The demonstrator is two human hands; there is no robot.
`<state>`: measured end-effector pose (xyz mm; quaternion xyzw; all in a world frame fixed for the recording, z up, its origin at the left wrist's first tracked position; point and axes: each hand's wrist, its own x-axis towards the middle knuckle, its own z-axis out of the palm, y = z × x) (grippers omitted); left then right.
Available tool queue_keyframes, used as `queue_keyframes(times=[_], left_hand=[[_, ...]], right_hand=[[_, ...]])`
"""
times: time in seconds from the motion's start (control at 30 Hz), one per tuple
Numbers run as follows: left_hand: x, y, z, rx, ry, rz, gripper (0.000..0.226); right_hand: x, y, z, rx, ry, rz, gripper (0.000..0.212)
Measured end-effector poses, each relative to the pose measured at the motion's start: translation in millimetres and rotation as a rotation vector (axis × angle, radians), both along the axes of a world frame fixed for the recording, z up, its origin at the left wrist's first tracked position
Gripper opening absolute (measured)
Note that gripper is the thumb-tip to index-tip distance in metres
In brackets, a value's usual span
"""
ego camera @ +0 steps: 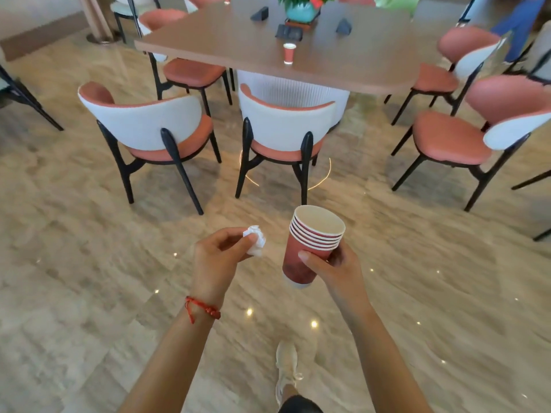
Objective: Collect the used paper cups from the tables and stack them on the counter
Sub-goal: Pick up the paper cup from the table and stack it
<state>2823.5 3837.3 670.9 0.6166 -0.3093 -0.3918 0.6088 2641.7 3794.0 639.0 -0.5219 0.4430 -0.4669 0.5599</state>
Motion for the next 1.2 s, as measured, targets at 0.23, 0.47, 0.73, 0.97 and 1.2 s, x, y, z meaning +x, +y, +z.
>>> queue_keyframes(times=[0.23, 0.47, 0.73, 0.97, 1.2], left_hand=[[-5.3, -105.3, -9.3, 0.022, 0.002, -0.017, 0.007], [-16.9, -223.4, 2.0, 0.018, -0.034, -0.097, 0.010], [-15.9, -348.7, -0.9, 0.048, -0.042, -0.162, 0.014], [-17.8, -469.6, -3.1, 0.079, -0.108, -0.277, 0.008], [-43.3, -576.8, -3.2, 0.017, -0.085, -0.449, 0.016]], right_hand=[[-5.3, -99.6, -5.2, -0.013, 0.012, -0.019, 0.046], [-14.9, -214.2, 6.0, -0.003, 0.020, -0.025, 0.050], [-17.6, -316.4, -2.9, 0.035, 0.025, -0.086, 0.048], [-22.0, -412.4, -6.8, 0.065, 0.021, -0.244, 0.045], [-44.5, -489.5, -6.2, 0.091, 0.034, -0.369, 0.048]])
